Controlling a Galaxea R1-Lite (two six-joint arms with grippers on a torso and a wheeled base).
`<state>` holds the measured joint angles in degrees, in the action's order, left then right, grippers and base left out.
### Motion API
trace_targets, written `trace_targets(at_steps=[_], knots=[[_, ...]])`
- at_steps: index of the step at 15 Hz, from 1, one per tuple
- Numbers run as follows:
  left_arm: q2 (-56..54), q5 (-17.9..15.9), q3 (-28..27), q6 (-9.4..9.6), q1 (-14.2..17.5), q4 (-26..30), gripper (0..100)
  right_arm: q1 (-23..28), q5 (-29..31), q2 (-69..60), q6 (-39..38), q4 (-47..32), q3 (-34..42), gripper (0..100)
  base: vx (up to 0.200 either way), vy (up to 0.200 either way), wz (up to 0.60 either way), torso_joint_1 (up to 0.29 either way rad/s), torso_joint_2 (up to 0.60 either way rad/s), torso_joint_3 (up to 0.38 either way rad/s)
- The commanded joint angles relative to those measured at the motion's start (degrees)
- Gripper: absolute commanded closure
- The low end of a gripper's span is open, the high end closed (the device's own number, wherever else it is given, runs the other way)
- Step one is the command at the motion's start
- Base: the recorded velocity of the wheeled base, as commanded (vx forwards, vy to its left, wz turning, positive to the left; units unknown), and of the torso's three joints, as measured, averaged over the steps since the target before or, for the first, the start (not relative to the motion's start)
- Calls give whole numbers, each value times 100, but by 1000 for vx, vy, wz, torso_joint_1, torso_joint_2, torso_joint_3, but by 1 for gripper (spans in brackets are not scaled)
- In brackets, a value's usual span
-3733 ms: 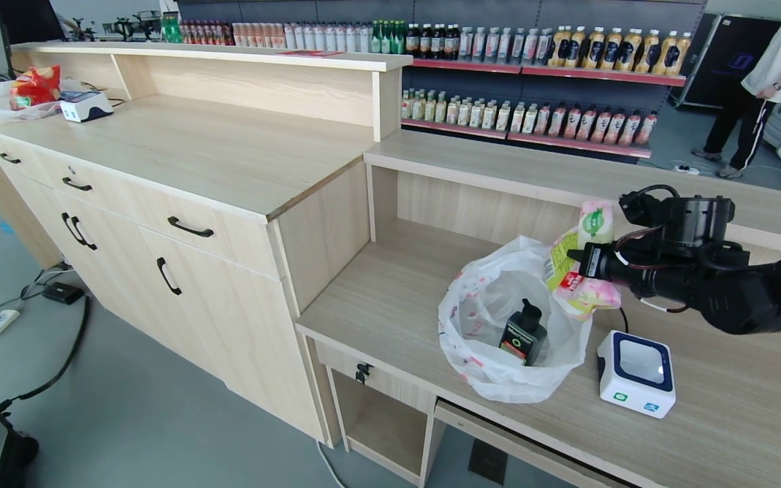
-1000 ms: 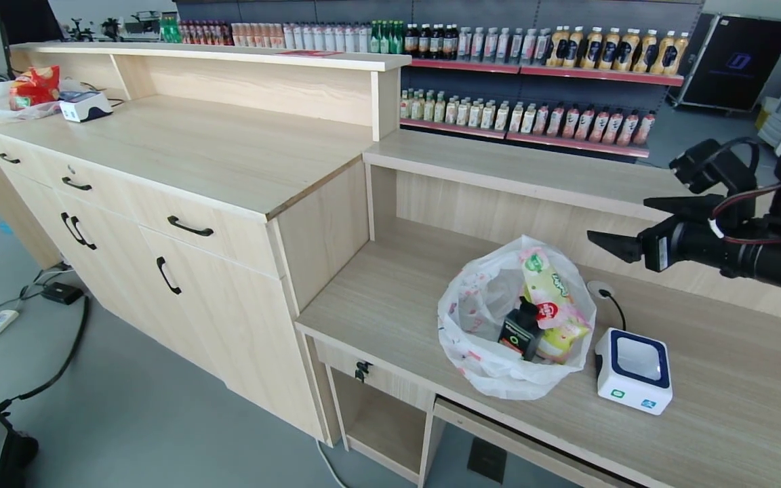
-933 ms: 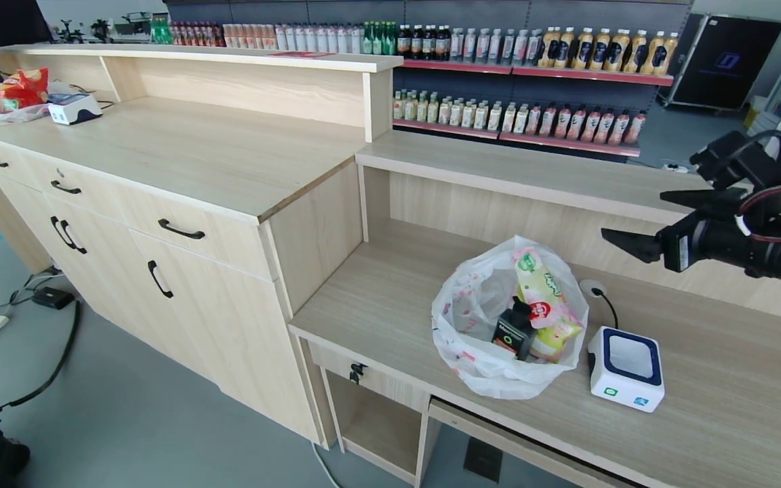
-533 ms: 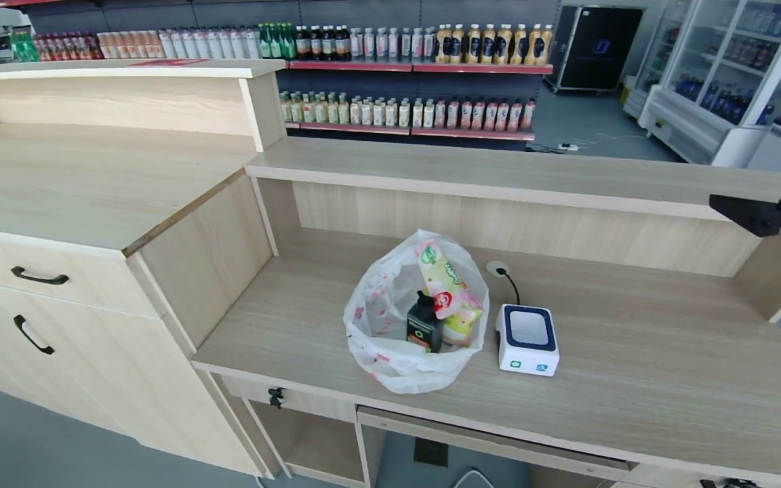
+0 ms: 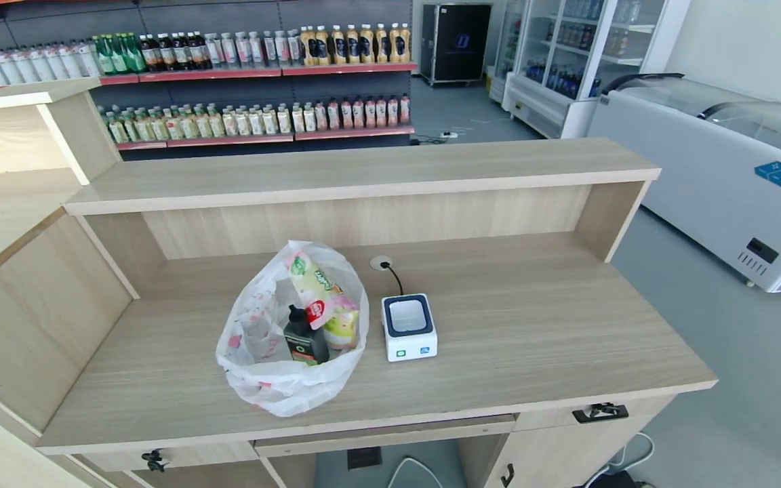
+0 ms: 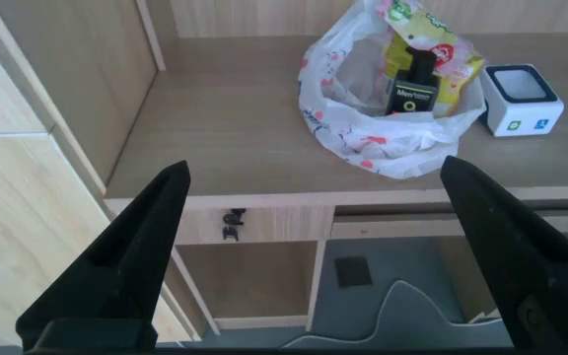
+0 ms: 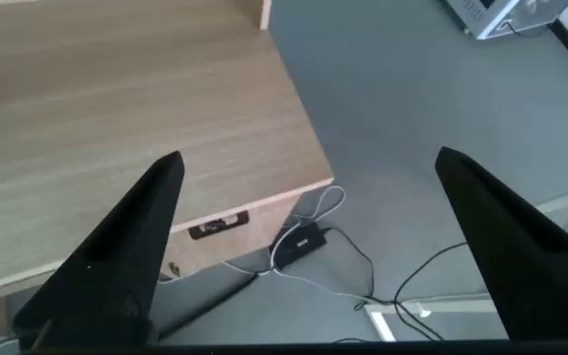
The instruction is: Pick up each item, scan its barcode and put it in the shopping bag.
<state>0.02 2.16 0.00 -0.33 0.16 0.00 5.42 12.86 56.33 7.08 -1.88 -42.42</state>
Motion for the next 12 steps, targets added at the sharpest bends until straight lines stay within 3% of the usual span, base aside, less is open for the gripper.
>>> trace_targets(at_steps=[1, 4, 5, 6, 8, 9, 10, 12], knots=[[-2, 4, 0, -2, 2, 0, 0, -15, -73, -1371, -207, 214, 1491, 0, 0, 0, 0, 0, 0, 0], [-2, 4, 0, -2, -7, 0, 0, -411, -73, -2917, -550, 135, 3161, 0, 0, 0, 0, 0, 0, 0], [-2, 4, 0, -2, 2, 0, 0, -499, -73, -3480, -699, -726, 3196, 0, 0, 0, 0, 0, 0, 0], [-2, 4, 0, -2, 2, 0, 0, -490, -73, -4113, -708, -841, 3583, 0, 0, 0, 0, 0, 0, 0], [-2, 4, 0, -2, 2, 0, 0, -437, -258, -4807, -761, -32, 4049, 0, 0, 0, 0, 0, 0, 0], [-2, 4, 0, -2, 2, 0, 0, -437, -398, -5027, -717, 3, 4102, 0, 0, 0, 0, 0, 0, 0], [-2, 4, 0, -2, 2, 0, 0, -455, -908, -5387, -418, 460, 4242, 0, 0, 0, 0, 0, 0, 0], [-2, 4, 0, -2, 2, 0, 0, -472, -917, -5449, -93, 636, 4242, 0, 0, 0, 0, 0, 0, 0]])
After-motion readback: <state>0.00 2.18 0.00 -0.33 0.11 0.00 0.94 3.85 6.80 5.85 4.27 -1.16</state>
